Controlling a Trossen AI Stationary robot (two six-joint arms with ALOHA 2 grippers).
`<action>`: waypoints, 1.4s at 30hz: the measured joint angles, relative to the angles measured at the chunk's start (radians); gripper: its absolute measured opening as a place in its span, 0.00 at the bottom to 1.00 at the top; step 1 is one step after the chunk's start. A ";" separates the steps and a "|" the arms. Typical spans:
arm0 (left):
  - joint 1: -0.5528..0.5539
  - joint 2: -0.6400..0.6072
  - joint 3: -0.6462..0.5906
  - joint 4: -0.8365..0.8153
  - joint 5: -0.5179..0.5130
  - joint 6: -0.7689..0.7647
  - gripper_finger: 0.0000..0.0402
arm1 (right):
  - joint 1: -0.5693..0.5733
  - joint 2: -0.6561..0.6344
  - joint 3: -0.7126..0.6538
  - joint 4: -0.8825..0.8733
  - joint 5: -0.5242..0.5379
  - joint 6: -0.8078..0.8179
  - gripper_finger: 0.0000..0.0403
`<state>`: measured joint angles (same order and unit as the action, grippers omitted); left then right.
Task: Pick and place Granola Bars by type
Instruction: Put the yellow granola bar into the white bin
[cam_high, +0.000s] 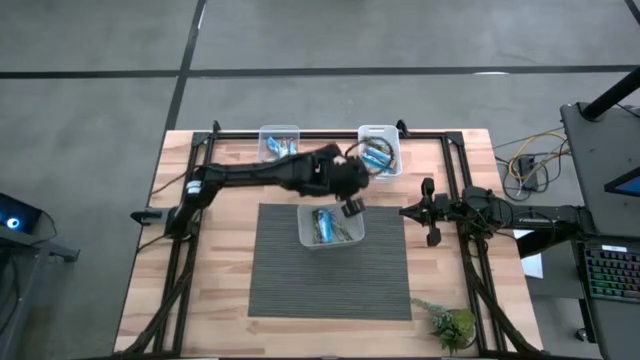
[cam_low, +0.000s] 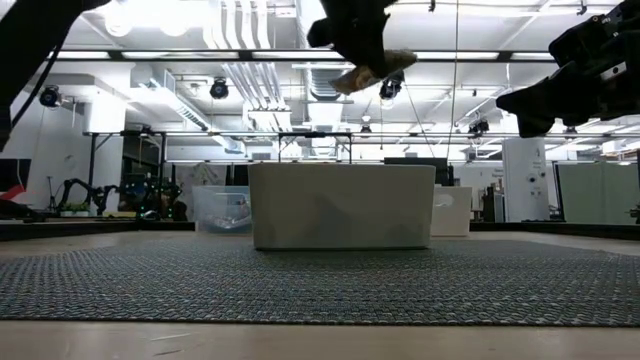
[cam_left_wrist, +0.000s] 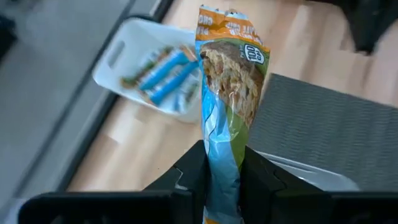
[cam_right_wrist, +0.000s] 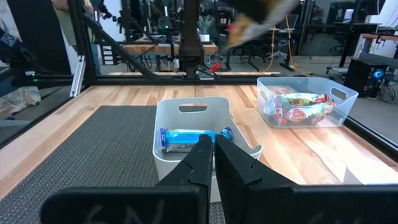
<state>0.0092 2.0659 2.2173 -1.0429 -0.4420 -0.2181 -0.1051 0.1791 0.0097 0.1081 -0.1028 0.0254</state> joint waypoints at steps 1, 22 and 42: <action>0.015 0.000 0.000 0.013 0.003 0.046 0.14 | 0.000 0.000 0.000 0.000 0.000 0.000 0.02; 0.229 0.012 -0.127 0.484 0.383 0.361 0.14 | 0.000 0.000 0.000 0.000 0.000 0.000 0.02; 0.432 0.017 -0.307 0.940 0.647 -0.214 0.14 | 0.000 0.000 0.000 0.000 0.000 0.000 0.02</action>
<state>0.4415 2.0828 1.9099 -0.1033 0.2051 -0.4326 -0.1053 0.1795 0.0097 0.1081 -0.1028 0.0252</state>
